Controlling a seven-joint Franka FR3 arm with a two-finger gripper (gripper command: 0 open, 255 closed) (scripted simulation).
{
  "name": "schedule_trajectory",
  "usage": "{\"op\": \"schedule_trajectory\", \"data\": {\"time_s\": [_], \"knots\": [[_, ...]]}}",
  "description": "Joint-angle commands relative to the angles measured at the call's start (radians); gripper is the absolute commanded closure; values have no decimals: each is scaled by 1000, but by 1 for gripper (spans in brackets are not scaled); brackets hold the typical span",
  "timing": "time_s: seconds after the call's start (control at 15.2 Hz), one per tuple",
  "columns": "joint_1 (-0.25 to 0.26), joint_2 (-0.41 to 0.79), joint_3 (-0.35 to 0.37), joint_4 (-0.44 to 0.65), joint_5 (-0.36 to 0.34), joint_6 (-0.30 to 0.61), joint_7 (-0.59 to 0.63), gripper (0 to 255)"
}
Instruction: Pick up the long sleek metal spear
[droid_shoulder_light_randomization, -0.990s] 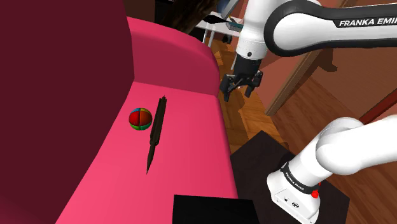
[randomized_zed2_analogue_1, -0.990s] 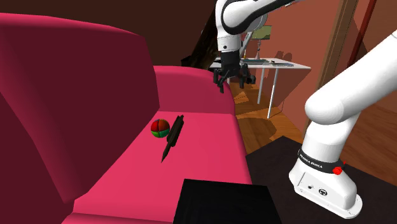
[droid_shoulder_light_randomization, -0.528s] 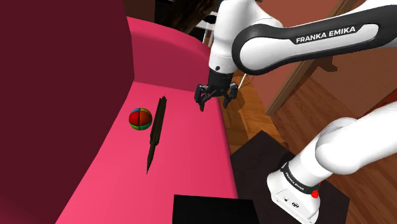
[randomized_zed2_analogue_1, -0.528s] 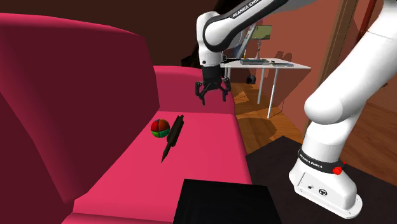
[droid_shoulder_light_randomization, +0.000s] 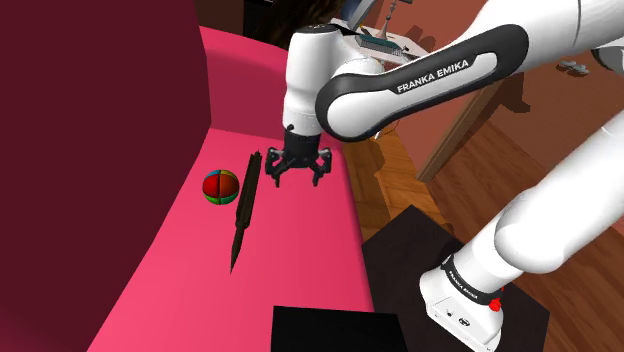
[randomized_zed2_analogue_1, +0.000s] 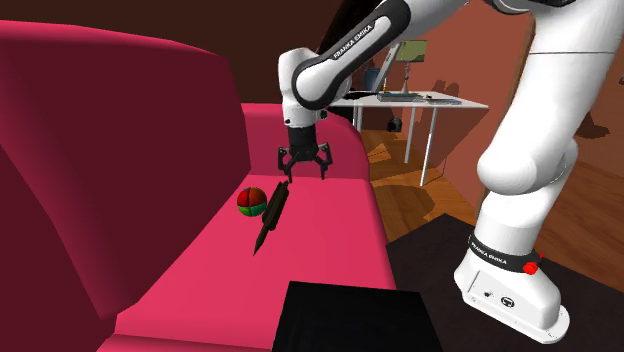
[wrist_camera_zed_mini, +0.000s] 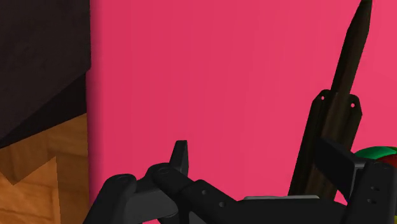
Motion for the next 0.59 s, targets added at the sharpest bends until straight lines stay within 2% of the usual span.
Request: {"op": "schedule_trajectory", "data": {"time_s": [0.0,0.26,0.53], "knots": [[7,102,11,54,-64,36,90,0],[57,281,-9,177,-180,69,242,0],[130,447,-55,323,-268,79,360,0]]}}
